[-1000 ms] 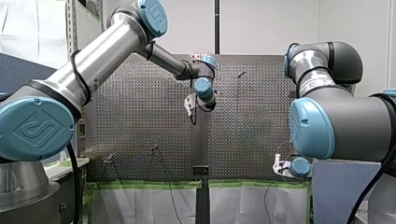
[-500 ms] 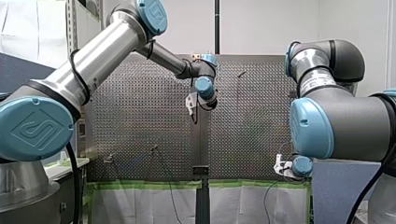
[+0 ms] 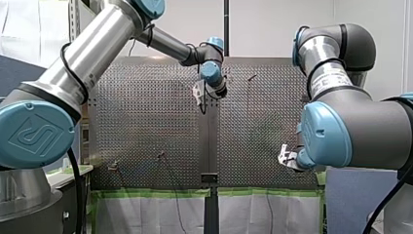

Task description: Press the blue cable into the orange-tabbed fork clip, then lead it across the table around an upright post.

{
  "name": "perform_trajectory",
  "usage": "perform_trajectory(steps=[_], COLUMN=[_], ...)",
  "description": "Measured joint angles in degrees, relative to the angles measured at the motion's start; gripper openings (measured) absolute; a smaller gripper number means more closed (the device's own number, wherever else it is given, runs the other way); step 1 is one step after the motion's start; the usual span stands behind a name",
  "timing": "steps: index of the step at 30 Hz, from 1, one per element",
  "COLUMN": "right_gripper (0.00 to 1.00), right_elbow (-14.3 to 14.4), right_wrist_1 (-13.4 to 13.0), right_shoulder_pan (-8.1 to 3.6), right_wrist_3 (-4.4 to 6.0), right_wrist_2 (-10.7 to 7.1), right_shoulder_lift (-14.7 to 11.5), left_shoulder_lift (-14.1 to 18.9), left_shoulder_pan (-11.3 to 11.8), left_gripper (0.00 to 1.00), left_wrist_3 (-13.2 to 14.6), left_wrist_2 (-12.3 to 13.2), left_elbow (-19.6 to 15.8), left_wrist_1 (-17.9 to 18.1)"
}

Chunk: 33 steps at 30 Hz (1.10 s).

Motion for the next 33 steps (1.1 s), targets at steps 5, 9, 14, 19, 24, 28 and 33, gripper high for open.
perform_trajectory(steps=[5,9,14,19,24,28,33], right_gripper=[0.00,0.00,0.00,0.00,0.00,0.00,0.00], right_elbow=[0.08,0.15,0.17,0.18,0.17,0.17,0.10], right_wrist_1=[-0.31,-0.50,-0.57,-1.05,-1.88,-3.29,-4.67], right_shoulder_pan=[0.06,0.07,0.07,-0.03,-0.24,-0.29,-0.12], right_wrist_3=[2.59,4.28,5.03,4.70,3.89,3.53,3.42], right_wrist_2=[-1.68,-1.84,-1.77,-1.06,0.13,1.01,1.22], right_shoulder_lift=[-2.65,-4.42,-6.66,-6.93,-4.97,-3.12,-0.88], left_shoulder_lift=[2.35,4.12,5.85,6.10,6.10,6.11,5.70], left_shoulder_pan=[-0.54,-0.76,-0.78,-0.78,-0.49,-0.39,-0.30], left_gripper=[1.00,1.00,1.00,1.00,1.00,1.00,1.00], left_wrist_3=[2.17,3.92,6.17,8.66,10.99,11.17,9.48], left_wrist_2=[-1.34,-0.25,1.87,4.33,6.69,8.58,11.20], left_elbow=[-0.02,-0.02,-0.02,-0.02,-0.02,-0.02,-0.02], left_wrist_1=[-2.14,-2.74,-2.66,-2.41,-1.78,-0.91,-0.36])
